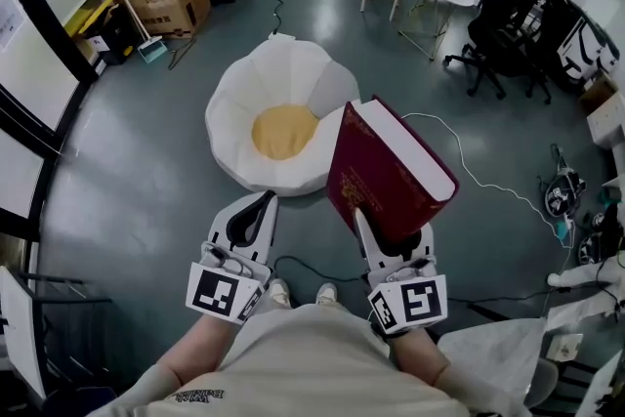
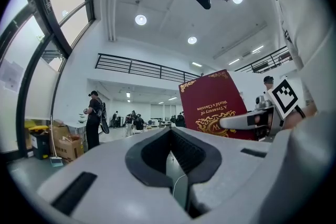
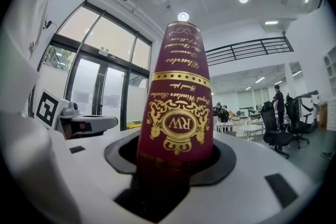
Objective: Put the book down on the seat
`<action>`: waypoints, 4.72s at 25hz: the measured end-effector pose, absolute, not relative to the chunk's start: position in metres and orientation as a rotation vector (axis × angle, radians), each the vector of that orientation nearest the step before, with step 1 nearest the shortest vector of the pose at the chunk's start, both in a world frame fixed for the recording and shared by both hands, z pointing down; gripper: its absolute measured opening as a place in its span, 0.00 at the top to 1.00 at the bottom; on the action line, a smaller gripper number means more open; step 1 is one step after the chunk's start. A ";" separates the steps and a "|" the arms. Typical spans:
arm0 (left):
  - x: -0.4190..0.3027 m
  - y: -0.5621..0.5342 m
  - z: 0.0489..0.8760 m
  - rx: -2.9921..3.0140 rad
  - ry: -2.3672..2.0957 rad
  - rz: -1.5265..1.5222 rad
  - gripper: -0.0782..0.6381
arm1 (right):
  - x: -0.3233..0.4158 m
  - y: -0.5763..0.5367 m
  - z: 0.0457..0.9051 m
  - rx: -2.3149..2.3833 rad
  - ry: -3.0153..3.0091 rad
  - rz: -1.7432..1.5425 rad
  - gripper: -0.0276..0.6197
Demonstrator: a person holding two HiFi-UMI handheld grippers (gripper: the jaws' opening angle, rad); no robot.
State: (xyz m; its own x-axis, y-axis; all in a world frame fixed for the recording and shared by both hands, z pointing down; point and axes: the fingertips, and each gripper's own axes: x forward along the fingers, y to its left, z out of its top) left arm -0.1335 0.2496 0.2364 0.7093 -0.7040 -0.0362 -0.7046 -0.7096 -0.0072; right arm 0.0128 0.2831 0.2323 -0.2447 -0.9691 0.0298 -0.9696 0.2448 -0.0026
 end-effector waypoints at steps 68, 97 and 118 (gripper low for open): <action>-0.032 0.200 0.286 -2.873 1.277 -0.064 0.89 | 0.128 0.237 0.287 1.849 -2.498 0.090 0.60; -0.107 -0.132 0.272 -2.967 1.148 -0.060 0.89 | 0.038 -0.096 0.264 1.842 -2.418 0.119 0.60; -0.098 -0.204 0.277 -2.942 1.219 -0.102 0.88 | 0.041 -0.179 0.260 1.784 -2.479 0.133 0.60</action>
State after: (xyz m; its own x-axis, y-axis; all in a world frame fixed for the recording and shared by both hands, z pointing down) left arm -0.0978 -0.2043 0.2766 0.7053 -0.7048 0.0758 -0.7076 -0.7064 0.0163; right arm 0.0413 -0.1790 0.2603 -0.3165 -0.9411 0.1187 -0.9484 0.3163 -0.0215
